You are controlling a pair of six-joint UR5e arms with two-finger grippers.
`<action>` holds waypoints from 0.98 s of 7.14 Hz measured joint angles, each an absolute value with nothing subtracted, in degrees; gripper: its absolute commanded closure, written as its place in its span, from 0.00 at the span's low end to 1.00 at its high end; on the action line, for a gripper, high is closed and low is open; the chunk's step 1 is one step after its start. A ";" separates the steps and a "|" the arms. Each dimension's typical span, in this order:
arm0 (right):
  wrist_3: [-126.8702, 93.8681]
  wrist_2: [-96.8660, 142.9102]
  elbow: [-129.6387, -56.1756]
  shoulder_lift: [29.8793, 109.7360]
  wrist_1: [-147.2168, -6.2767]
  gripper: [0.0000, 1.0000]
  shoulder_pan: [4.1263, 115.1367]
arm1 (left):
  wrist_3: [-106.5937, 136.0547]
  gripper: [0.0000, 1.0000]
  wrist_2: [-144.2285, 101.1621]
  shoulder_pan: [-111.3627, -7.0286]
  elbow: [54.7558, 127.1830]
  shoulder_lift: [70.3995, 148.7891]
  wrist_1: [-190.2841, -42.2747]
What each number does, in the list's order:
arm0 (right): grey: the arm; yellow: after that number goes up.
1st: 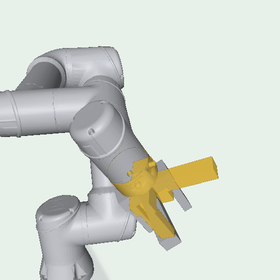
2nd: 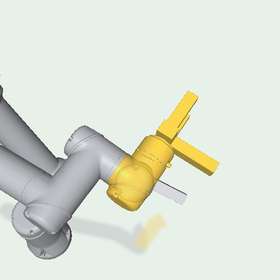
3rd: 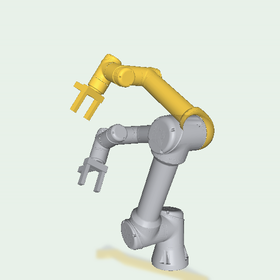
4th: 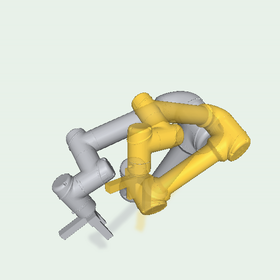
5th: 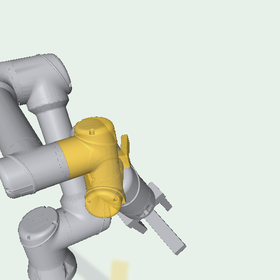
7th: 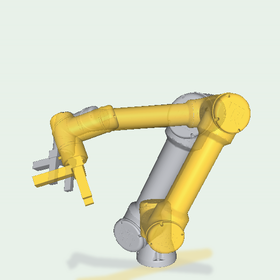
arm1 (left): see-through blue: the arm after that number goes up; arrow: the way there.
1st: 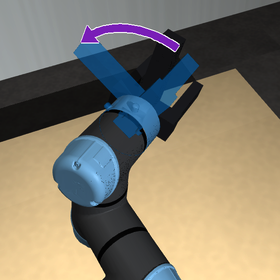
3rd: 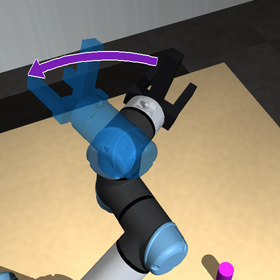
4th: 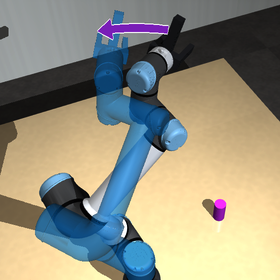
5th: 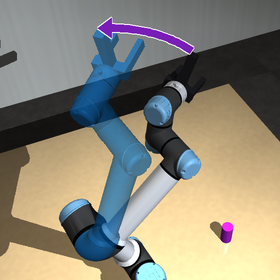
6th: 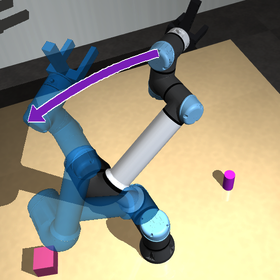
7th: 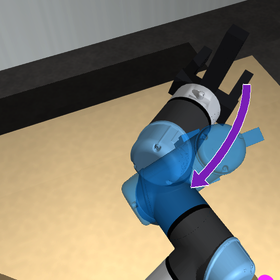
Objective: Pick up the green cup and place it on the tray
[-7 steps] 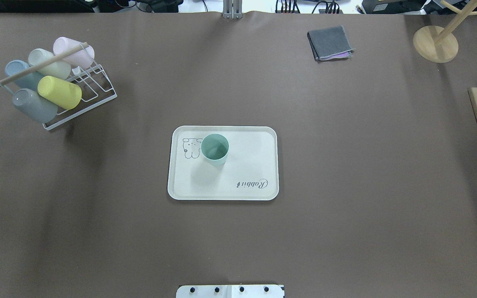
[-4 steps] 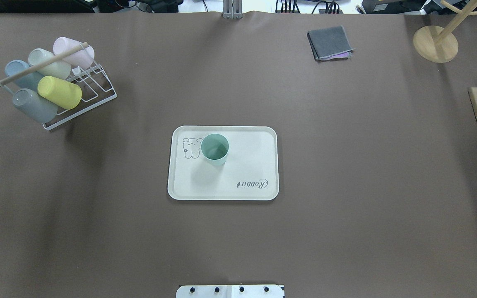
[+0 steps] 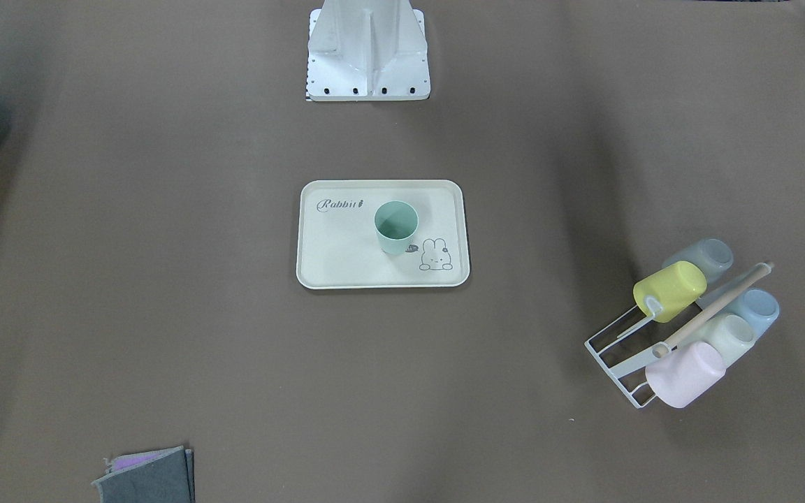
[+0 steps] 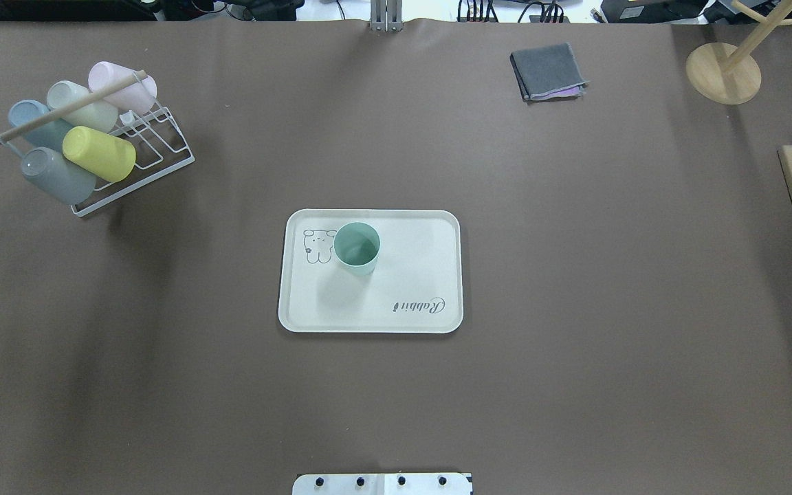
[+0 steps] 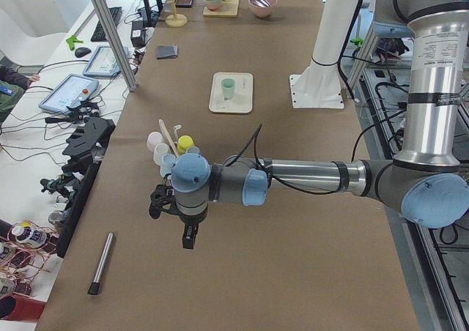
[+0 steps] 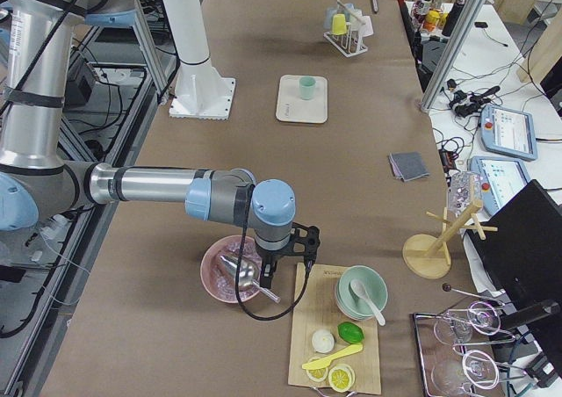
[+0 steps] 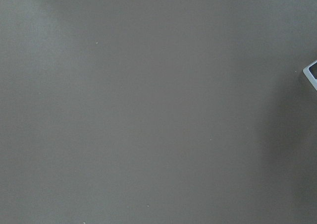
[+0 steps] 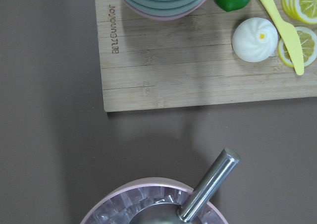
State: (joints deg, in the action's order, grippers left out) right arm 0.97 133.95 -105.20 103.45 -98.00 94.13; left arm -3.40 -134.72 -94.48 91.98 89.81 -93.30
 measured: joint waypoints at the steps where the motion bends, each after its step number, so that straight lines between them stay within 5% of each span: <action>1: 0.96 133.94 -105.20 103.45 -98.00 0.00 94.13 | -3.39 0.01 -134.67 -94.48 91.91 89.77 -93.28; 7: 0.97 133.95 -105.19 103.65 -98.09 0.00 94.13 | -3.49 0.01 -134.56 -94.44 91.12 89.39 -93.16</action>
